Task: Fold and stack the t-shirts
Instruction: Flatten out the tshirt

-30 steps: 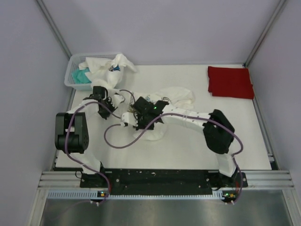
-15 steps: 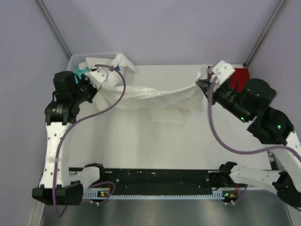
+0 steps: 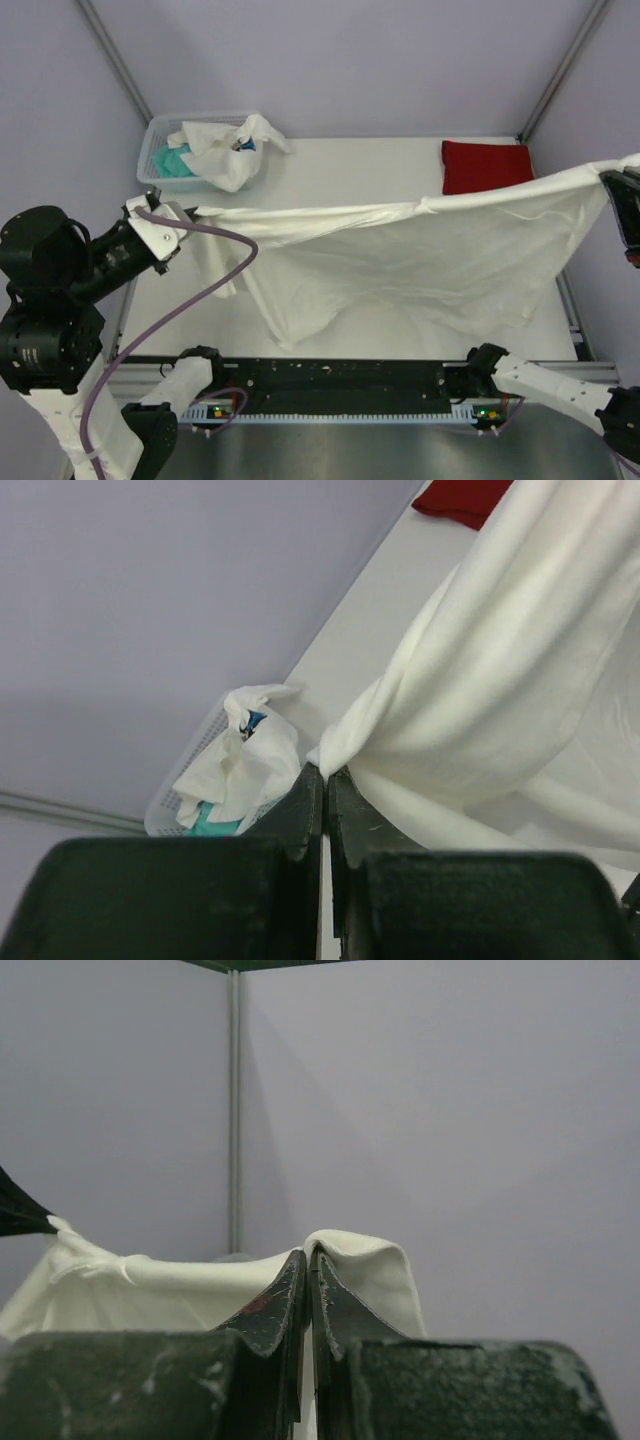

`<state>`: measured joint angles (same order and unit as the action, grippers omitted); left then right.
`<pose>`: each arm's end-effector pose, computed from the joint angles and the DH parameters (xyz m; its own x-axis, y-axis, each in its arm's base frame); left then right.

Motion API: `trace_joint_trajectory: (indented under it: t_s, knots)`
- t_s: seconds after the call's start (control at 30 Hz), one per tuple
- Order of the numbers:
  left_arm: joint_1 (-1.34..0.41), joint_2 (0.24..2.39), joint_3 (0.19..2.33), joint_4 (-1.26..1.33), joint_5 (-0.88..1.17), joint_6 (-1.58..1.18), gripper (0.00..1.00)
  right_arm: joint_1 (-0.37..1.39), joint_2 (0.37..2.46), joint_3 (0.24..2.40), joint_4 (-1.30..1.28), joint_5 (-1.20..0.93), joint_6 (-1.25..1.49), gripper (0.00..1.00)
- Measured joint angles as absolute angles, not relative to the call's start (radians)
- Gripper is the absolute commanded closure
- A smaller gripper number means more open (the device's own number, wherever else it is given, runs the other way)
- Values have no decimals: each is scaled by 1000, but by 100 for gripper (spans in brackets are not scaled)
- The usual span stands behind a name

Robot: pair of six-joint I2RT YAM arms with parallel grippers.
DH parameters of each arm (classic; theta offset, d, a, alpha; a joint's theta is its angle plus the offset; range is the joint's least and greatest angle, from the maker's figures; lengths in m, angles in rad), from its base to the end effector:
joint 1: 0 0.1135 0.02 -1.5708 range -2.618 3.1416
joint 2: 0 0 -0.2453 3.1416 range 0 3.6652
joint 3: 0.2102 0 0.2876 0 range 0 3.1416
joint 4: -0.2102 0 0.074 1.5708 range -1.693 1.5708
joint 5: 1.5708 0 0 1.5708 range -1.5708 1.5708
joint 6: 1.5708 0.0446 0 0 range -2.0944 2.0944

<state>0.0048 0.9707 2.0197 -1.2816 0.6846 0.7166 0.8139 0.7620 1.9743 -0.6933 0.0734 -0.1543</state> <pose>0.0754 -0.0278 0.5647 0.2279 0.5099 -0.8295 0.6126 0.5871 0.5292 -0.0059 -0.0110 0.6261 0.4413 0.2439 -0.8636 -0.6208 0.7778 -0.0975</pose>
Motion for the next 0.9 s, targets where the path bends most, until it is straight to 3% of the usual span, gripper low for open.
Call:
trace_joint_trajectory:
  t_s: [0.13, 0.37, 0.5, 0.67, 0.73, 0.77, 0.8, 0.83, 0.9]
  knots:
    - [5, 964, 2017, -1313, 727, 702, 100, 815, 797, 2036, -704, 131, -178, 100]
    - [5, 1024, 1692, -1240, 662, 640, 100, 725, 1112, 2061, -664, 299, -295, 100]
    - [5, 1179, 1532, -1149, 626, 634, 100, 492, 1353, 2020, -611, 177, -254, 100]
    - [-6, 1465, 1494, -1040, 570, 626, 100, 388, 1722, 2048, -554, 113, -243, 100]
    - [-20, 1600, 1557, -1008, 524, 612, 89, 373, 1891, 2132, -553, 111, -240, 100]
    - [-25, 1671, 1607, -991, 495, 600, 74, 365, 1973, 2179, -545, 111, -235, 87]
    - [-30, 1734, 1655, -970, 468, 590, 61, 358, 2048, 2228, -544, 115, -228, 63]
    - [-35, 1806, 1721, -947, 430, 573, 52, 349, 2119, 2270, -538, 121, -215, 45]
    - [-41, 1931, 1855, -900, 349, 538, 47, 330, 2215, 2316, -537, 131, -187, 29]
